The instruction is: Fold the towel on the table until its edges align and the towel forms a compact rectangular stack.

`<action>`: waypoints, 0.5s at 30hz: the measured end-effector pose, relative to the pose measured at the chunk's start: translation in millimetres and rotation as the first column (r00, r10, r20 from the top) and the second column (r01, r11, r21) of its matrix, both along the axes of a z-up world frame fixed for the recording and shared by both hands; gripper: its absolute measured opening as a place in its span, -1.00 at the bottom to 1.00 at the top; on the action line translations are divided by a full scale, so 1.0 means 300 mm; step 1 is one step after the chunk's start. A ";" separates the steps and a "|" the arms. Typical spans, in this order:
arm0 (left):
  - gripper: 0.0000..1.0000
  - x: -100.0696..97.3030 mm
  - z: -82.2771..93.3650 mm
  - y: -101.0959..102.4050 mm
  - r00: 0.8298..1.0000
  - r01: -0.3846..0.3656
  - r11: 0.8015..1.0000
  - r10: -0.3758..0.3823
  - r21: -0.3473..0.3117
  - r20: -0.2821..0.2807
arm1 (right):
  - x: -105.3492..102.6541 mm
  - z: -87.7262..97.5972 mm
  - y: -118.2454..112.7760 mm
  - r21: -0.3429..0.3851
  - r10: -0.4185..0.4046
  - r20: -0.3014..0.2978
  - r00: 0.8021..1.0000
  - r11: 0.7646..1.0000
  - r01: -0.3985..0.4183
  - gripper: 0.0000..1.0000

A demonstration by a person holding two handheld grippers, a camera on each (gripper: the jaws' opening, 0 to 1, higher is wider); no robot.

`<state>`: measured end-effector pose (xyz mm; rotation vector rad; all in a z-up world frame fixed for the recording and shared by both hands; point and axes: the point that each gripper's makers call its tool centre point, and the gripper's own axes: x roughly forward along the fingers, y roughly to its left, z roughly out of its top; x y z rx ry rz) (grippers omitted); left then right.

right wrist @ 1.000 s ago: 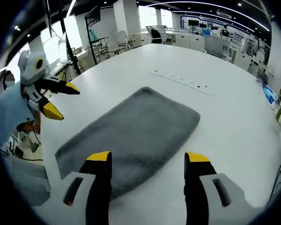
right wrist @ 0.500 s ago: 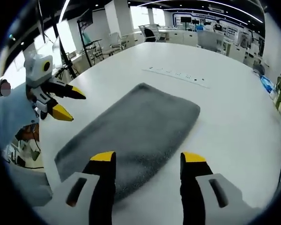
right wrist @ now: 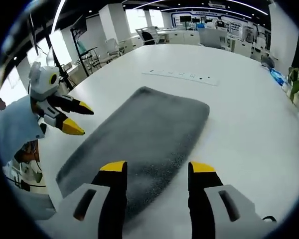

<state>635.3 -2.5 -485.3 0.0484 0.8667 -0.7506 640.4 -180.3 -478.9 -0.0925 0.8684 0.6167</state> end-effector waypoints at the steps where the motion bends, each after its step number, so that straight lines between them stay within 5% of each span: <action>1: 0.06 0.000 -0.007 -0.002 1.000 0.002 1.000 -0.002 -0.001 -0.005 | -0.005 0.000 0.000 0.003 -0.007 -0.003 1.000 1.000 0.007 -0.05; 15: -0.02 0.010 -0.043 -0.016 0.999 0.010 1.000 -0.011 -0.027 -0.047 | -0.005 -0.025 -0.009 0.014 -0.036 -0.020 0.999 0.999 0.036 -0.09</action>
